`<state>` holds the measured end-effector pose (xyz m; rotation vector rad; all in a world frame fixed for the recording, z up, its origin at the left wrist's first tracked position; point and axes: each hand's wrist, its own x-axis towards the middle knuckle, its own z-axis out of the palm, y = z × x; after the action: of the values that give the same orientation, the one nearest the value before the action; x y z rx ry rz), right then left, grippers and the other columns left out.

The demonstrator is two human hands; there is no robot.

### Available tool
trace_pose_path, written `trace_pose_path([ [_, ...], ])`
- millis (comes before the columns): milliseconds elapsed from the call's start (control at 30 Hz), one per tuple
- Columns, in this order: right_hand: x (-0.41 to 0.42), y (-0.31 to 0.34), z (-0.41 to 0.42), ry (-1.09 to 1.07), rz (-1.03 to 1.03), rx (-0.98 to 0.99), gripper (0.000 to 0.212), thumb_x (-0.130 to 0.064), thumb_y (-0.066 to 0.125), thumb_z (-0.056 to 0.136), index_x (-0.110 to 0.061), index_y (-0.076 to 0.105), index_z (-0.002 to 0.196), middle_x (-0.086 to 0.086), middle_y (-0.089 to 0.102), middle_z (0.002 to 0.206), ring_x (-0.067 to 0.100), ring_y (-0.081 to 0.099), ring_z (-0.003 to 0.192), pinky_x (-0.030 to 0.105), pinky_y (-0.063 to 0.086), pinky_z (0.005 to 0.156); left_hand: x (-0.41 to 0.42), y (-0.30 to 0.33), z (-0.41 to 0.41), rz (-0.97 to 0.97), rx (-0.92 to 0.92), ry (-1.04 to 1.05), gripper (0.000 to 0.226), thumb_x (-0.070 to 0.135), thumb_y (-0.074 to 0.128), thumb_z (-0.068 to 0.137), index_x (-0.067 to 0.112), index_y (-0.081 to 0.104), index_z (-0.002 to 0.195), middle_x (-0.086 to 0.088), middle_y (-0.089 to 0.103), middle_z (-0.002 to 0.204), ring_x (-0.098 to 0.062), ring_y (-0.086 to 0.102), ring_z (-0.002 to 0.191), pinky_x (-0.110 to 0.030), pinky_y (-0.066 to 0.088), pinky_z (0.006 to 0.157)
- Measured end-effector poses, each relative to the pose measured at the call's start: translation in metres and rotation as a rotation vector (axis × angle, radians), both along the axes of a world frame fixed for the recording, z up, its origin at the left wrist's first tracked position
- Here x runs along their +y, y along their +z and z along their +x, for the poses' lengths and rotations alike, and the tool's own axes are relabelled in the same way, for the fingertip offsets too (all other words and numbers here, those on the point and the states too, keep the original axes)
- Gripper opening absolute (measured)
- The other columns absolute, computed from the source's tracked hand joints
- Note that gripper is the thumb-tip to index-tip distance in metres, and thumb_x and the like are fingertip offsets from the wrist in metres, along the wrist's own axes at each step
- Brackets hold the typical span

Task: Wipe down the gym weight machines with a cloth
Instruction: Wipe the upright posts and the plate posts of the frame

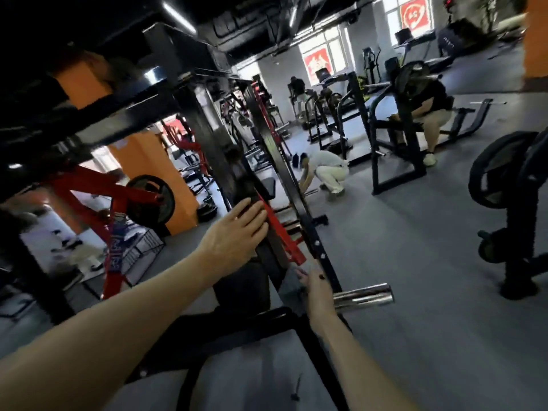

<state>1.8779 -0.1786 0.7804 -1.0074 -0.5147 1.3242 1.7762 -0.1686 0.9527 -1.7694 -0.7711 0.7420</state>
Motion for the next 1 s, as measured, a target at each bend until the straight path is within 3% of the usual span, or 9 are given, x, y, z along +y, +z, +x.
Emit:
trace_pose_path([
  [67,0.003,-0.038,0.013,-0.012,-0.049,-0.181,0.017,-0.030,0.067,0.096,-0.019,0.063,0.084,0.002,0.065,0.085,0.025,0.064,0.085,0.022,0.049,0.070,-0.001,0.003,-0.001,0.013,0.029,-0.008,0.068,0.048,0.023,0.108,0.010,0.006,0.162,-0.014,-0.001,0.170,-0.036,-0.008,0.156,-0.055,-0.014,0.123],
  [133,0.008,-0.043,0.018,-0.084,-0.084,-0.246,0.023,-0.023,0.075,0.091,-0.015,0.053,0.088,0.002,0.061,0.088,0.018,0.059,0.079,0.010,0.042,0.059,-0.001,0.004,-0.002,0.019,0.031,-0.025,0.068,0.049,0.024,0.108,0.012,0.006,0.162,-0.013,-0.001,0.170,-0.035,-0.008,0.156,-0.053,-0.018,0.120],
  [200,0.005,-0.038,0.014,-0.016,-0.099,-0.356,0.026,-0.032,0.069,0.095,-0.010,0.059,0.106,0.008,0.062,0.107,0.023,0.060,0.097,0.017,0.047,0.078,0.002,0.004,-0.003,0.018,0.012,-0.046,0.067,0.048,0.025,0.108,0.013,0.009,0.162,-0.013,0.002,0.170,-0.034,-0.008,0.156,-0.053,-0.018,0.119],
  [333,0.010,-0.043,-0.007,0.025,-0.035,-0.622,0.063,-0.033,0.007,0.102,-0.011,0.044,0.149,0.015,0.051,0.146,0.038,0.042,0.138,0.054,0.031,0.112,0.005,0.008,-0.009,0.047,0.023,-0.099,0.067,0.046,0.027,0.107,0.017,0.001,0.162,-0.019,-0.008,0.168,-0.037,-0.016,0.154,-0.055,-0.015,0.123],
  [433,0.006,0.000,-0.019,0.026,0.050,-0.625,0.058,-0.044,0.020,0.109,-0.017,0.022,0.160,0.005,0.022,0.166,0.023,0.014,0.154,0.046,0.013,0.123,0.004,0.028,-0.018,0.156,0.044,-0.143,0.078,0.049,0.019,0.107,0.005,-0.023,0.156,-0.022,-0.028,0.162,-0.037,-0.027,0.151,-0.052,-0.016,0.123],
  [533,0.019,0.049,-0.032,-0.027,0.282,-0.537,0.065,-0.045,0.031,0.107,-0.014,0.013,0.161,0.007,0.015,0.168,0.022,0.013,0.155,0.045,0.016,0.126,0.001,0.056,-0.023,0.226,0.053,-0.140,0.085,0.055,0.013,0.105,-0.001,-0.031,0.150,-0.025,-0.035,0.158,-0.036,-0.029,0.149,-0.050,-0.013,0.124],
  [700,0.026,0.045,-0.031,-0.042,0.374,-0.470,0.061,-0.045,0.048,0.102,-0.023,0.028,0.155,0.001,0.036,0.159,0.019,0.035,0.146,0.045,0.034,0.120,0.004,0.084,-0.023,0.211,0.037,-0.156,0.077,0.049,0.015,0.107,0.004,-0.027,0.154,-0.024,-0.033,0.159,-0.036,-0.026,0.150,-0.050,-0.012,0.125],
  [800,0.010,-0.014,-0.025,-0.047,0.225,-0.560,0.026,-0.042,0.059,0.097,-0.029,0.047,0.116,0.002,0.052,0.130,0.024,0.056,0.121,0.046,0.050,0.103,0.006,0.099,-0.024,0.223,-0.003,-0.178,0.075,0.044,0.021,0.106,0.008,-0.022,0.157,-0.025,-0.029,0.160,-0.037,-0.024,0.151,-0.051,-0.008,0.125],
  [1000,0.022,0.018,-0.027,-0.094,0.245,-0.628,0.050,-0.050,0.066,0.090,-0.019,0.046,0.123,0.000,0.058,0.122,0.022,0.058,0.115,0.053,0.044,0.105,0.011,0.114,-0.021,0.264,0.003,-0.179,0.081,0.044,0.028,0.105,0.004,-0.020,0.156,-0.024,-0.024,0.161,-0.035,-0.018,0.153,-0.050,-0.007,0.126],
])
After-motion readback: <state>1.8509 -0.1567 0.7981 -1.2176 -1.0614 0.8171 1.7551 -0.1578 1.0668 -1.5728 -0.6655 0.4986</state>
